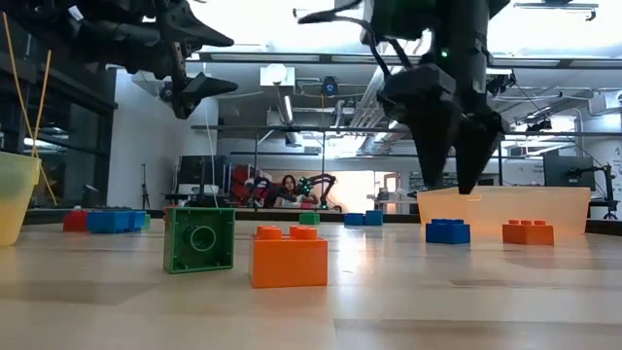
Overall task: Sort blocks by size
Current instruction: Put the small blue game piece into the orange bin
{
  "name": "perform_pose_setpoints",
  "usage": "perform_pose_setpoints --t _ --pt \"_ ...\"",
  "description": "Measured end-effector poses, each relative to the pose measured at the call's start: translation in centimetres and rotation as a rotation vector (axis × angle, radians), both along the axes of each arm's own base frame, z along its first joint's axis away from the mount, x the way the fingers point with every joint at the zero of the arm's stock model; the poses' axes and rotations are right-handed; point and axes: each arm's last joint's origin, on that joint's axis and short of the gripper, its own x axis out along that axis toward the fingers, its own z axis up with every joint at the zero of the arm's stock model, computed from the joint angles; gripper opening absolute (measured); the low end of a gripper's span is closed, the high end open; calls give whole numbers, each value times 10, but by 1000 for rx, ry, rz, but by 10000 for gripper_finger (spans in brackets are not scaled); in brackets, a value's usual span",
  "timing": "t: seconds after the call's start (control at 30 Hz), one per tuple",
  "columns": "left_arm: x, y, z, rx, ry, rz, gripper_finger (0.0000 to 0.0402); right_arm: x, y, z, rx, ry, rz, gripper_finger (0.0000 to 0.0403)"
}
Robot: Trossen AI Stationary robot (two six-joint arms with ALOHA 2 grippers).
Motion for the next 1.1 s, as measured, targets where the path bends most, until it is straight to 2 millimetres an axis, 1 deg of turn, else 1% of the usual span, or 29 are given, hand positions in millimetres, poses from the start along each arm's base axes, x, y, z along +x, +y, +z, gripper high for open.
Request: perform_pose_setpoints --t 0.13,0.3,0.53,0.73,0.83,1.1 --pt "-1 4 0 -1 0 22 289 -7 -5 -13 -2 33 21 362" --pt "-1 7 0 -40 3 67 289 -8 -11 -27 2 -3 20 362" --pt "-1 7 0 -61 4 87 289 -12 -13 -42 27 -38 18 362" --pt "-2 8 0 -63 6 116 289 -13 -12 -48 34 -68 13 356" --pt "-2 8 0 -59 6 135 289 -15 -13 -51 33 -57 13 330" --pt "-2 8 0 -59 6 136 289 -13 -13 -52 22 -69 11 230"
